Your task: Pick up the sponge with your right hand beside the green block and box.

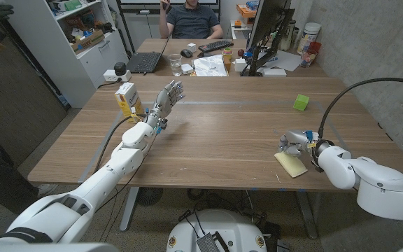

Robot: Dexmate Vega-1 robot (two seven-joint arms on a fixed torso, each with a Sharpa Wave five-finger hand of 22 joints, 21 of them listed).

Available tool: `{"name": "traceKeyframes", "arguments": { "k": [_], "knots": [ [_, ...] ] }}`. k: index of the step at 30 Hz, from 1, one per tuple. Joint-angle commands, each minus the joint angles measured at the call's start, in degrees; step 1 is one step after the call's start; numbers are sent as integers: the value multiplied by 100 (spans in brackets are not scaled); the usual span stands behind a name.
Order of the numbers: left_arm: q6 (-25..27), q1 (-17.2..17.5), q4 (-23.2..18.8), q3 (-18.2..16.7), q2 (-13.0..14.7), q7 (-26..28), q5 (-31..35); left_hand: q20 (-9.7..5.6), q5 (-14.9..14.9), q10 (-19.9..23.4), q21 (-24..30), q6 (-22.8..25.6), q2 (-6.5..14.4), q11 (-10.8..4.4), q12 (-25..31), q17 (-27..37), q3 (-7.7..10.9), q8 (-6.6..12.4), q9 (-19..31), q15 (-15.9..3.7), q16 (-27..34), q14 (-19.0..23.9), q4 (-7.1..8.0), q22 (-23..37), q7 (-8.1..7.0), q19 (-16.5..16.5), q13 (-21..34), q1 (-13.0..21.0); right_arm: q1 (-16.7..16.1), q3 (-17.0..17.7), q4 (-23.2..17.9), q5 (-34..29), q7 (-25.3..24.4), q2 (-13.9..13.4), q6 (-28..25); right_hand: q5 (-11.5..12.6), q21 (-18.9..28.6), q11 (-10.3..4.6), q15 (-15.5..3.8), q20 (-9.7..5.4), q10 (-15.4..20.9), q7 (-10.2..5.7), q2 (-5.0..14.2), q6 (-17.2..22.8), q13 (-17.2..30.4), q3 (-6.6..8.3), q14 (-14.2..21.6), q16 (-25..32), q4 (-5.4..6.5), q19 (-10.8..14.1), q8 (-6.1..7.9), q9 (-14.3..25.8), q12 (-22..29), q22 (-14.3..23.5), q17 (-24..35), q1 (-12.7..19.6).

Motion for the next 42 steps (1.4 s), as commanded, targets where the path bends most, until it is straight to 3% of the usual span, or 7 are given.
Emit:
{"name": "traceKeyframes", "arguments": {
  "k": [1, 6, 14, 21, 30, 42],
  "knots": [
    [-23, 24, -33, -27, 20, 2, -13, -7, 36, 10, -13, 45, -33, 7, 36, 13, -41, 37, 16, 25, 24, -28, -5, 10, -24, 29, 17, -12, -792, 413, 172, -359, -1818, 75, 523, -25, 104, 103, -241, -11, 277, 41, 121, 107, 9, 60, 303, -58, -21, 112, 130, 97, 182, -6, -67, 268],
    [-4, 66, -110, -27, 46, 4, -18, -3, 36, 11, -17, 46, -39, 12, 36, 13, -52, 37, 16, 24, 24, -29, 0, 10, -21, 27, 17, -19, -1141, 716, 227, -420, -2344, 86, 744, -39, 156, 114, -234, -10, 316, 47, 107, 117, -37, 61, 388, -107, -20, 133, 191, 151, 176, -25, -117, 313],
    [33, 164, -338, -48, 134, 55, -9, -2, 38, 10, -22, 44, -43, 9, 36, 14, -66, 37, 17, 23, 23, -31, 8, 11, -20, 28, 17, -28, -1545, 1169, 97, -568, -2568, 114, 738, -53, 234, 149, -229, -5, 343, 60, 87, 135, -81, 61, 486, -195, -8, 134, 280, 229, 175, -63, -160, 366],
    [61, 223, -425, -57, 167, 70, -26, -4, 40, 2, -26, 50, -43, 1, 33, 14, -75, 39, 17, 21, 23, -32, 13, 12, -10, 31, 17, -33, -1805, 1473, 120, -872, -2736, 327, 889, -53, 269, 144, -228, -5, 345, 78, 80, 154, -97, 64, 535, -227, -5, 119, 323, 262, 176, -84, -152, 396],
    [25, 328, -576, -108, 219, 111, -54, 2, 43, 14, -32, 53, -41, 4, 37, 14, -86, 40, 17, 26, 24, -32, 20, 12, -12, 32, 17, -37, -2162, 2061, 14, -1234, -2527, 601, 1118, -55, 332, 137, -223, -3, 347, 79, 73, 145, -107, 66, 579, -307, 10, 88, 374, 312, 187, -121, -143, 427],
    [7, 388, -633, -139, 242, 158, -61, 5, 46, 6, -39, 52, -33, 6, 34, 14, -97, 40, 17, 27, 24, -32, 26, 12, -8, 35, 17, -37, -2169, 2368, 33, -1878, -2114, 1240, 1539, -56, 421, 142, -220, -4, 370, 76, 58, 155, -120, 63, 631, -396, 26, 75, 392, 290, 206, -168, -122, 452]
  ]
}}
